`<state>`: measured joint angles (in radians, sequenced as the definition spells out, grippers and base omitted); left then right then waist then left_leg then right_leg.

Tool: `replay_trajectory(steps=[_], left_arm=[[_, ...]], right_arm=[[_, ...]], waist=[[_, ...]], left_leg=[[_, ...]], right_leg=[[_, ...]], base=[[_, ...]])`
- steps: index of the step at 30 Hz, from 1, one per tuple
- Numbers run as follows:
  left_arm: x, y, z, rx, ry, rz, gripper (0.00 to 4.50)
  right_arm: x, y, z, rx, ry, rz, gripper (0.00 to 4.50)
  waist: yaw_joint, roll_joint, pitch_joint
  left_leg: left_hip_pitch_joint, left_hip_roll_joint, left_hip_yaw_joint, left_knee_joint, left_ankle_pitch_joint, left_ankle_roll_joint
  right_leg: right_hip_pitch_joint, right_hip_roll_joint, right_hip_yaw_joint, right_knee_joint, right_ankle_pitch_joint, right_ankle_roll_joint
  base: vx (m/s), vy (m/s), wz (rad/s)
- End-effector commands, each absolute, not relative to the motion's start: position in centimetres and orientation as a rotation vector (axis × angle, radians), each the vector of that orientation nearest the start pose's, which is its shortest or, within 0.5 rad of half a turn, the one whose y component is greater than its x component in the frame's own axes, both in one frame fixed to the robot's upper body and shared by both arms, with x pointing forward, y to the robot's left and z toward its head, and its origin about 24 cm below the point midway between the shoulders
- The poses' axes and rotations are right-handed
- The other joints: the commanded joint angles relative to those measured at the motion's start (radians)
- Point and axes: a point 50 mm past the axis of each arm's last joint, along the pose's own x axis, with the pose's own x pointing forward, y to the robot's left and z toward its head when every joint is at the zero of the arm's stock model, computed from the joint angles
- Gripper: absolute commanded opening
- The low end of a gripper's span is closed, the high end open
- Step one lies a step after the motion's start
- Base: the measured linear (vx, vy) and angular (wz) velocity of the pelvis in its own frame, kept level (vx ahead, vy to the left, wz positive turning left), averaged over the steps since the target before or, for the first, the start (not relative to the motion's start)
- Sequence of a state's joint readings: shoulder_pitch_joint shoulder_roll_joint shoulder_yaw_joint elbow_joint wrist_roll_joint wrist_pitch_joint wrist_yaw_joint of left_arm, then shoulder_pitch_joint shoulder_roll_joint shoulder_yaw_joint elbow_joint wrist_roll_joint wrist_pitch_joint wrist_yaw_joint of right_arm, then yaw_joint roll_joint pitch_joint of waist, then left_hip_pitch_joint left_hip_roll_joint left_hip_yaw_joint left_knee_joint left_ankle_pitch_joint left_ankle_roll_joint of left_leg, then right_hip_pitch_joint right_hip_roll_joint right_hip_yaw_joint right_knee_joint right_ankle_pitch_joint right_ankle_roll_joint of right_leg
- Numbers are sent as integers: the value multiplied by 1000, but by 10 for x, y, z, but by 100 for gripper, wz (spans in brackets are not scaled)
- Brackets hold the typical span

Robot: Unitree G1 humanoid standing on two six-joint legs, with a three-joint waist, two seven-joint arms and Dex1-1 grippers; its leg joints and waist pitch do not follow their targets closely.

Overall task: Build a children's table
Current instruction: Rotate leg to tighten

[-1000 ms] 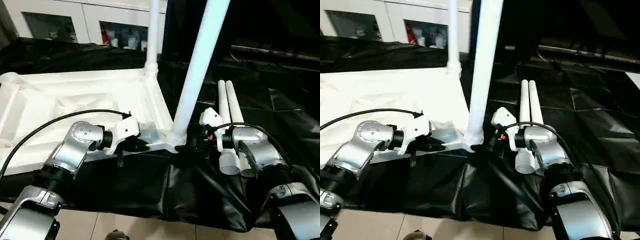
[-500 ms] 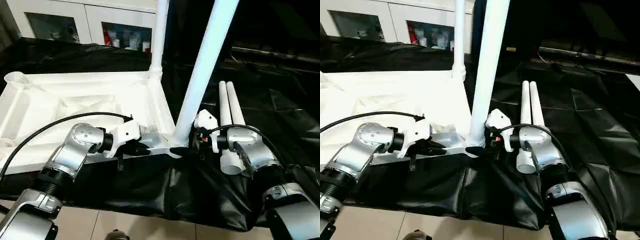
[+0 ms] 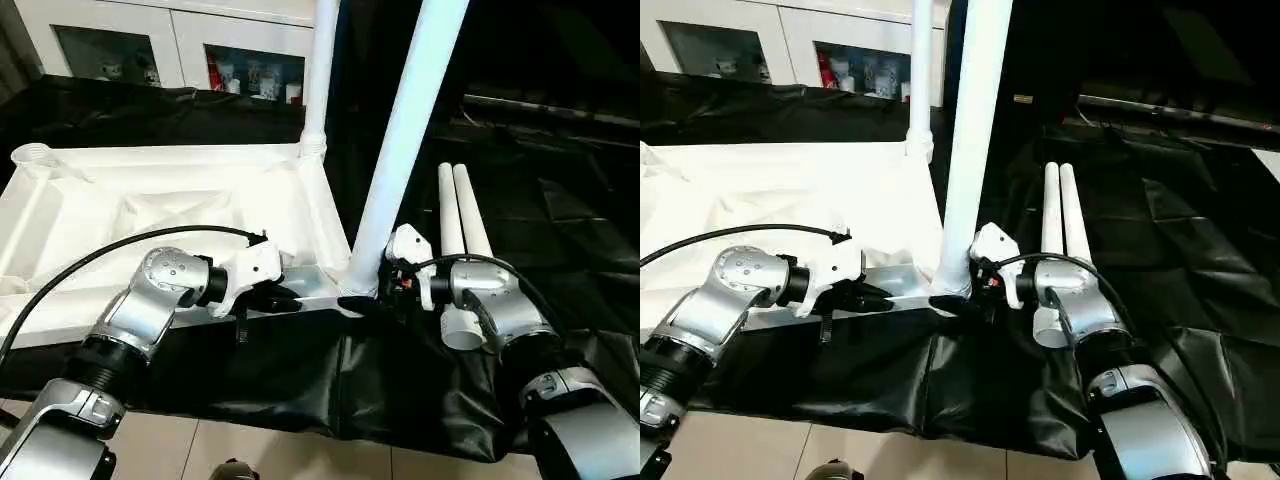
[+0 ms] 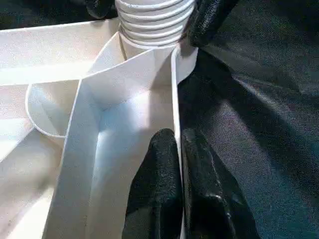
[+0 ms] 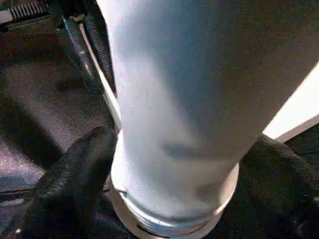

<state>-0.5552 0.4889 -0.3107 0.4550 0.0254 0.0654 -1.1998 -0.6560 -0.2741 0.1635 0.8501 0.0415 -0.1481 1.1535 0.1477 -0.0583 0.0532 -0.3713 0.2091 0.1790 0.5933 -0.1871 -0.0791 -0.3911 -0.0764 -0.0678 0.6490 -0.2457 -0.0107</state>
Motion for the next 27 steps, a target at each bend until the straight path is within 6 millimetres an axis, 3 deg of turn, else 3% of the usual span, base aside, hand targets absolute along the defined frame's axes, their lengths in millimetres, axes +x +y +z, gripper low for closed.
replay_trajectory(steps=[1,11,21,23,27], left_arm=[[307,146,64,582,423,-1367,0],[305,150,62,584,445,-1371,0],[304,153,60,586,465,-1373,0],[304,153,60,586,466,-1373,0],[309,146,55,561,463,-1305,0]], right_arm=[[330,-129,48,-260,244,1254,367],[328,-130,46,-254,239,1264,286],[325,-127,39,-236,252,1262,274],[324,-127,38,-230,257,1258,274],[324,-126,16,-73,331,1057,274]], waist=[[1,6,-74],[1,9,-74],[-1,10,-74],[0,14,-74],[-4,15,-69]], left_leg=[[14,27,-3,-51,16,92],[14,27,-4,-51,0,88],[13,27,-5,-51,-5,84],[14,27,-5,-51,-10,81],[17,30,-6,-59,-66,56]], right_leg=[[56,-65,46,-40,254,-289],[57,-66,45,-41,241,-293],[56,-66,46,-40,235,-293],[55,-66,45,-41,227,-292],[55,-69,46,-49,163,-288]], base=[[0,0,0],[0,0,0],[0,0,0],[0,0,0],[0,0,0]])
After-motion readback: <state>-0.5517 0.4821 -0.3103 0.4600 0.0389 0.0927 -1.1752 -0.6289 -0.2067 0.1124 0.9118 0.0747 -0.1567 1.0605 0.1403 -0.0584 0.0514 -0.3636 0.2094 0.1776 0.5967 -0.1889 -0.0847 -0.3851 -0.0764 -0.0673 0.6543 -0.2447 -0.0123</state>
